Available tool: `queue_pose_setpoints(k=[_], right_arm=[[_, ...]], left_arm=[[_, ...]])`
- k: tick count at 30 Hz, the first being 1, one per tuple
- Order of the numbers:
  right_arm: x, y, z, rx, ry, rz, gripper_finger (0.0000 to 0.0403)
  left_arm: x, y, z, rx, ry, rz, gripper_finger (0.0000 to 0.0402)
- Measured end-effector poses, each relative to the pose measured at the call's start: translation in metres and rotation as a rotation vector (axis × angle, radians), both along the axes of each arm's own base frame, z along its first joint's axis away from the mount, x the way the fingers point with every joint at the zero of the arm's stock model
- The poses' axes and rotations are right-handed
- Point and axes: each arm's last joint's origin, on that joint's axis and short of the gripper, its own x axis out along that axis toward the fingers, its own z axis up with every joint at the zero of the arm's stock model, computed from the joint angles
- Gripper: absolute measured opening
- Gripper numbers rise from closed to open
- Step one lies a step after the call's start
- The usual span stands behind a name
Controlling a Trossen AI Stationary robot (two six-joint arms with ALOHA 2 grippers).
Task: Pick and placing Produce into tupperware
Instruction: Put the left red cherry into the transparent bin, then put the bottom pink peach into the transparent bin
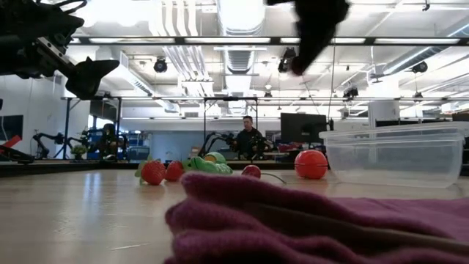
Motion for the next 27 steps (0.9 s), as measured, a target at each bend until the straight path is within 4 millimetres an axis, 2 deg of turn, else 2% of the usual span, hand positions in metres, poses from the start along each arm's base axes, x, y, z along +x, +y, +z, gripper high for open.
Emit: queue_pose_setpoints(k=[3,7,14,17,21,24,27], right_arm=[[-0.030,-0.009,0.001,-0.028,0.134,-0.100,0.0125],[-0.055,-0.016,-0.015,-0.014,0.204,-0.193,0.0143],[-0.074,-0.021,-0.058,0.025,0.285,-0.314,0.0186],[-0.064,-0.014,-0.057,0.080,0.185,-0.271,0.0202],[-0.036,0.004,-0.032,0.127,-0.069,0.011,0.0211],[-0.017,0.012,-0.026,0.101,-0.160,0.180,0.0212],[-0.001,0.015,-0.027,0.096,-0.175,0.214,0.0212]], left_arm=[[0.000,0.000,0.000,0.000,0.001,0.000,0.0367],[0.000,0.000,0.000,0.000,0.001,0.000,0.0367],[0.000,0.000,0.000,0.000,-0.001,0.000,0.0367],[0.000,0.000,0.000,0.000,-0.001,0.000,0.0367],[0.000,0.000,0.000,0.000,0.000,0.000,0.0367],[0.000,0.000,0.000,0.000,-0.001,0.000,0.0367],[0.000,0.000,0.000,0.000,0.001,0.000,0.0367]])
